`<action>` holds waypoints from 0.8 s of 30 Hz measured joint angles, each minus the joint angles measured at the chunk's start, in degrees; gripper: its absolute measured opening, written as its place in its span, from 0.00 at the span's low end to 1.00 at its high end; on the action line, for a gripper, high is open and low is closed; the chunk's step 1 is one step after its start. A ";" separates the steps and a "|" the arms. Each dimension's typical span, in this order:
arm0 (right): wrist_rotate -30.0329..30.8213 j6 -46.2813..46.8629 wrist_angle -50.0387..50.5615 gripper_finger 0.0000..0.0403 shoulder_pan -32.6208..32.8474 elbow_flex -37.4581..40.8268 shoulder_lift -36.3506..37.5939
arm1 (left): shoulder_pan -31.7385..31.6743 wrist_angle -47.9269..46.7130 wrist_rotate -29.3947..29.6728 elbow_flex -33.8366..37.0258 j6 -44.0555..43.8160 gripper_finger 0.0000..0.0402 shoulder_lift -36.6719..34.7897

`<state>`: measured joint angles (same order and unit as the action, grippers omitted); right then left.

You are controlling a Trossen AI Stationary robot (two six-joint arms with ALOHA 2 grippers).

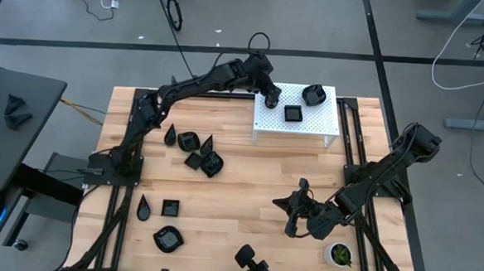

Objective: Pick & Place Mini shaped plates
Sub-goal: Stack the black drop shaped plate on the black drop shaped plate on the shelf

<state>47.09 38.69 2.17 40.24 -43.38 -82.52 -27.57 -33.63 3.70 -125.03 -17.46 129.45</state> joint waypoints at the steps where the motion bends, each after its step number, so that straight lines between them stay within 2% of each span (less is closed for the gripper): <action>1: 0.00 -0.02 0.00 0.02 0.00 0.01 0.00 | 0.00 -0.08 -0.16 0.00 0.09 0.14 0.00; 7: 0.00 -0.22 0.02 0.02 0.00 -0.01 0.00 | -0.26 -2.44 -4.11 -0.67 0.15 0.16 -0.84; 13: 0.00 -0.39 0.15 0.02 -0.02 0.01 0.00 | 1.31 -3.91 -7.11 -1.10 3.55 0.09 -0.98; 18: 0.04 -0.28 0.02 0.02 -0.10 -0.01 0.00 | 4.15 -1.12 -4.96 -1.06 8.01 0.01 1.00; 24: 0.02 -0.39 -0.79 0.02 -0.10 -0.02 -0.02 | 4.16 2.40 -3.39 -1.20 7.82 0.03 2.99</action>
<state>47.11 38.30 1.39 40.14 -43.40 -82.54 -23.41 -31.23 0.31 -126.23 -9.63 132.44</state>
